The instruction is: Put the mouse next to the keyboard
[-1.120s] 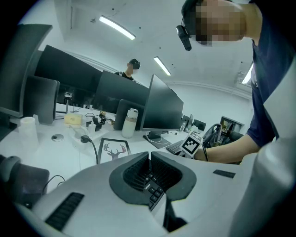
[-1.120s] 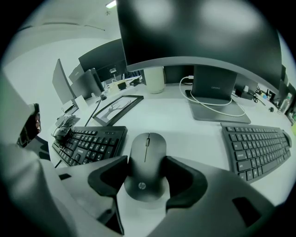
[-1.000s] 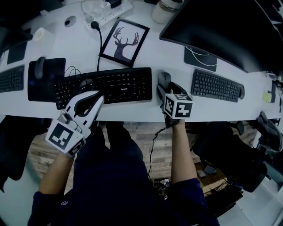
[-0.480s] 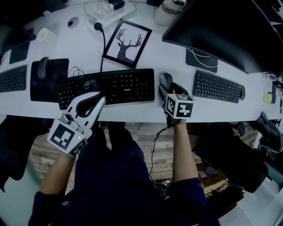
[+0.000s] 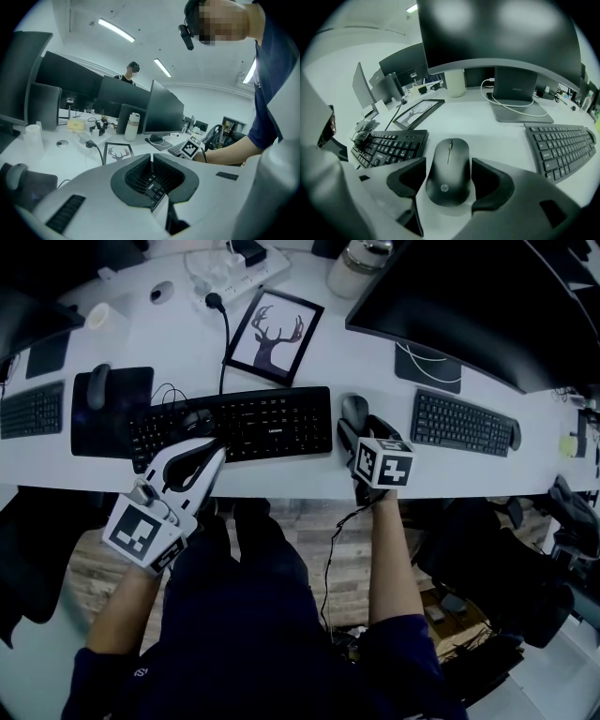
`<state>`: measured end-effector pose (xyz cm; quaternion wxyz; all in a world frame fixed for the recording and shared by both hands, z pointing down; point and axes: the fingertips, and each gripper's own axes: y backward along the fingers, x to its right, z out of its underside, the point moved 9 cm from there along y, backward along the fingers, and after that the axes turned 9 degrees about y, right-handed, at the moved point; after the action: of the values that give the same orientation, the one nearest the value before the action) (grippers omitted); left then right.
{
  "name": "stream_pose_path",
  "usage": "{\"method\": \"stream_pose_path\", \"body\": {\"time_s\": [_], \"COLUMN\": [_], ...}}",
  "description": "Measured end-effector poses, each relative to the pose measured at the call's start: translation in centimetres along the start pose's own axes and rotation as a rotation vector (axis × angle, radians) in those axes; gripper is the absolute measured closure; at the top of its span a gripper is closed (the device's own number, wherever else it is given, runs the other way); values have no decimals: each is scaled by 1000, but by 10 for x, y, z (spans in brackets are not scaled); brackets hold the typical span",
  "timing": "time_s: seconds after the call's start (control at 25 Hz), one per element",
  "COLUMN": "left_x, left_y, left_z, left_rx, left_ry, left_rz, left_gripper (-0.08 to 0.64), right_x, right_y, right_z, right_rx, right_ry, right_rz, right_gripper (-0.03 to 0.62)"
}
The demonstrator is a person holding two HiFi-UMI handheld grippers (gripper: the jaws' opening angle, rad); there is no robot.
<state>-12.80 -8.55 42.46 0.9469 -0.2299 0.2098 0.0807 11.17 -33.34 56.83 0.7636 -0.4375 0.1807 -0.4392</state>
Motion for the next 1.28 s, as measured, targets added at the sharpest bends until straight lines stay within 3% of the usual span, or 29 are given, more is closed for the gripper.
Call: {"method": "stream_pose_path", "body": {"time_s": [0.24, 0.56, 1.28], "left_x": [2, 9, 36], "left_y": [8, 20, 82], "left_z": [-2, -4, -19], "left_rx": [12, 12, 64], "left_ry": [-5, -45, -144], "left_rz": [-8, 38, 141], "left_gripper": [517, 517, 517], "right_x": [0, -12, -81], "right_y": [10, 42, 150], "right_z": [-3, -7, -3], "right_rx": [73, 150, 367], "right_ry": [4, -7, -57], "right_rz": [16, 45, 124], "right_gripper": [275, 286, 396]}}
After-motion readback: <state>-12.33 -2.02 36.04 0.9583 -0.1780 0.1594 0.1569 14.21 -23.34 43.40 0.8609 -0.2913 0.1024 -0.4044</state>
